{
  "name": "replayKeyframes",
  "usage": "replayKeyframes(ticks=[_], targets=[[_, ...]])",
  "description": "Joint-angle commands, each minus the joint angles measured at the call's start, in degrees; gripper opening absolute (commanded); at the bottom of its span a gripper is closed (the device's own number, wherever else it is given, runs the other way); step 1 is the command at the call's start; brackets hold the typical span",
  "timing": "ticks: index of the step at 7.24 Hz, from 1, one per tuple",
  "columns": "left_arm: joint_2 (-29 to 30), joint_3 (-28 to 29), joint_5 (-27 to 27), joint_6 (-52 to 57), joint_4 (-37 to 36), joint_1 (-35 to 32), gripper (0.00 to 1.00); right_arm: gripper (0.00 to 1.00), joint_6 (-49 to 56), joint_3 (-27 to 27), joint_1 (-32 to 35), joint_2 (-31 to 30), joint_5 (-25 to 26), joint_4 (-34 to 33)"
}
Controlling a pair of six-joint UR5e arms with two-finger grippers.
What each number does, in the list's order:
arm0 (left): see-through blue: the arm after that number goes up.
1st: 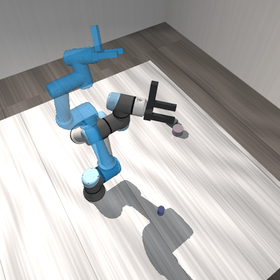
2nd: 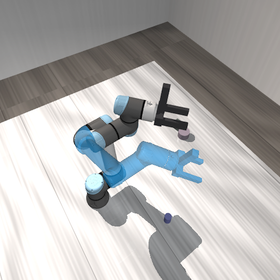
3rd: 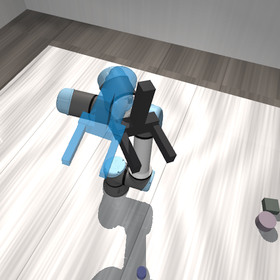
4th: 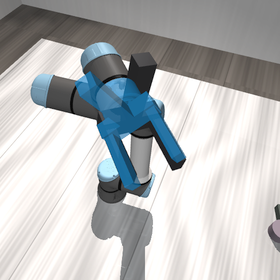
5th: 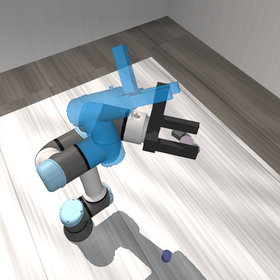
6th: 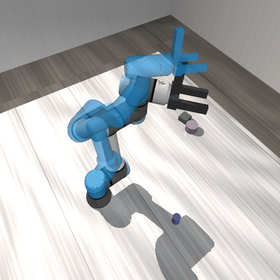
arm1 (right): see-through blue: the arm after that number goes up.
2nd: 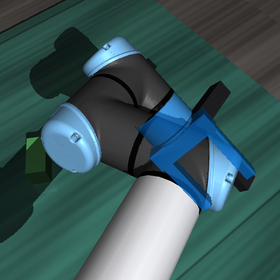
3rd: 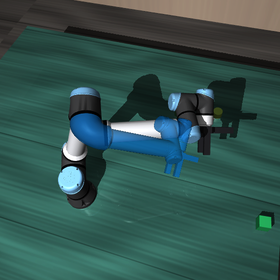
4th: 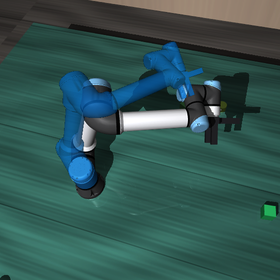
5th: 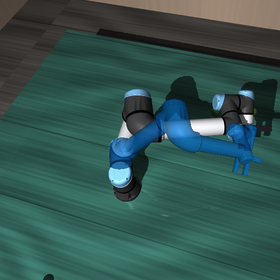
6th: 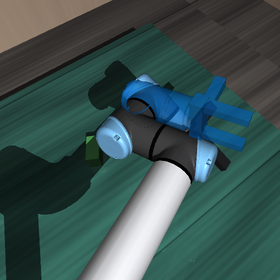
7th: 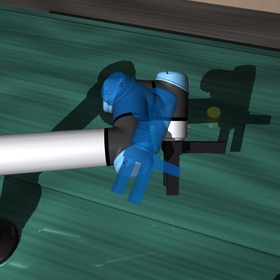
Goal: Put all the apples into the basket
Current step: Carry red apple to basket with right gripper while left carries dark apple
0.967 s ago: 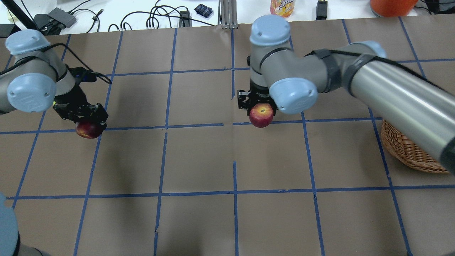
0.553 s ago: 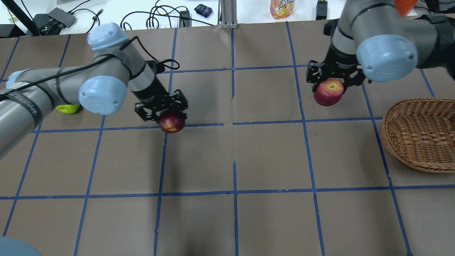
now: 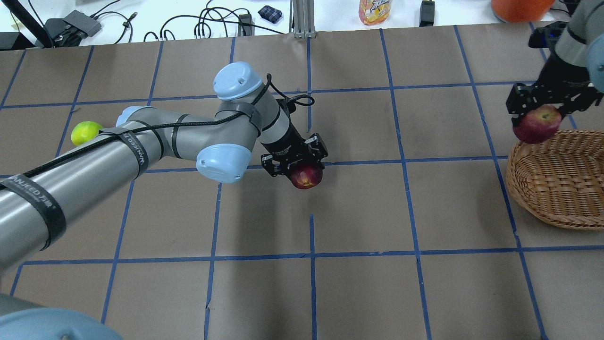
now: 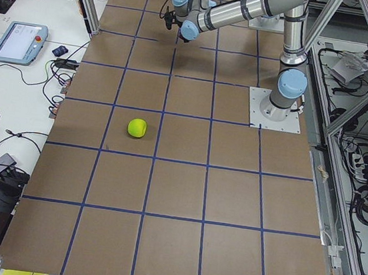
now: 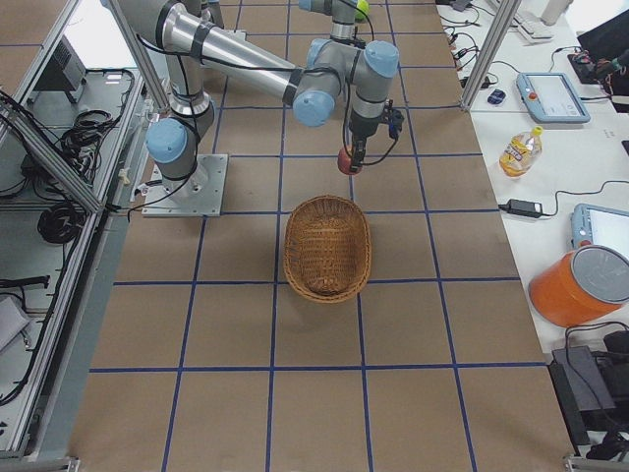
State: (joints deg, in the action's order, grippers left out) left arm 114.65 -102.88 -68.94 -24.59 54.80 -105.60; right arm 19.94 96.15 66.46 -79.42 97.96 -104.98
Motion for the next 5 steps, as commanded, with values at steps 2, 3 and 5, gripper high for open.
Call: replayKeyframes(ticks=[2, 3, 5], targets=[[2.24, -0.13, -2.42, -2.11, -1.1, -2.68, 1.0, 0.19, 10.99, 0.09, -11.05, 2.93, 0.13, -4.44], [2.07, 0.22, -2.42, -2.22, -1.1, -2.86, 1.0, 0.19, 12.31, 0.0, -14.74, 4.52, 0.13, -4.71], [-4.57, 3.28, -5.04, -0.9, -0.4, 2.02, 1.0, 0.2, 16.27, 0.09, -21.61, 7.94, -0.75, -6.99]])
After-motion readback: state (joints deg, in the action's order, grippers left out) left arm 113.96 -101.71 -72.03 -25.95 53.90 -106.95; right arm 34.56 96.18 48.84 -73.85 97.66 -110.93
